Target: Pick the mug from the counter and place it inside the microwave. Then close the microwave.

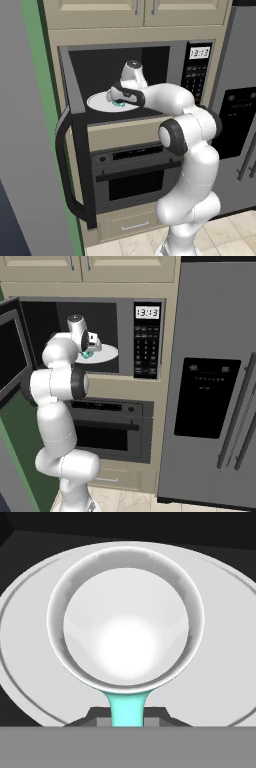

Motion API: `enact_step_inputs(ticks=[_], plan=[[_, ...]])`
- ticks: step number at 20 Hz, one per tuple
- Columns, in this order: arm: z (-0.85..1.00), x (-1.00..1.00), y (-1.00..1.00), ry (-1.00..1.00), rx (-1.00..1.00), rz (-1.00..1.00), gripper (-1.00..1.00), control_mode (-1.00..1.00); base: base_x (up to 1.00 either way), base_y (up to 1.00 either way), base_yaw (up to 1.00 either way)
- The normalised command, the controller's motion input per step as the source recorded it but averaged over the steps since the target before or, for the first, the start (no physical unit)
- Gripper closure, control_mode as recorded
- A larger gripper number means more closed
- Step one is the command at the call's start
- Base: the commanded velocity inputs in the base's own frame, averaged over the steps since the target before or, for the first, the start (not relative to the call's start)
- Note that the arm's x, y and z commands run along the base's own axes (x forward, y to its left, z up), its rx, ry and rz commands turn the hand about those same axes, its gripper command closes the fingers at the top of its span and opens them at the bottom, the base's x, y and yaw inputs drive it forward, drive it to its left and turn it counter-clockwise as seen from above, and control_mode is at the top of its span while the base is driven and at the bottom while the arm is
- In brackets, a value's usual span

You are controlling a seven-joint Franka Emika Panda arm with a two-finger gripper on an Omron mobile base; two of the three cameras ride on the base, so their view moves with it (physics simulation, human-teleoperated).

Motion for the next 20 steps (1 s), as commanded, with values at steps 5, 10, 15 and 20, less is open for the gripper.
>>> enact_step_inputs(ticks=[5,10,15,20], plan=[[-0.13,0.00,0.00,0.00,0.00,0.00,1.00,-1.00,0.00,0.00,0.00],[0.00,0.00,0.00,0.00,0.00,0.00,-1.00,-1.00,0.00,0.00,0.00],[0.00,0.00,0.00,0.00,0.00,0.00,-1.00,-1.00,0.00,0.00,0.00],[0.00,0.00,0.00,0.00,0.00,0.00,-1.00,-1.00,0.00,0.00,0.00]])
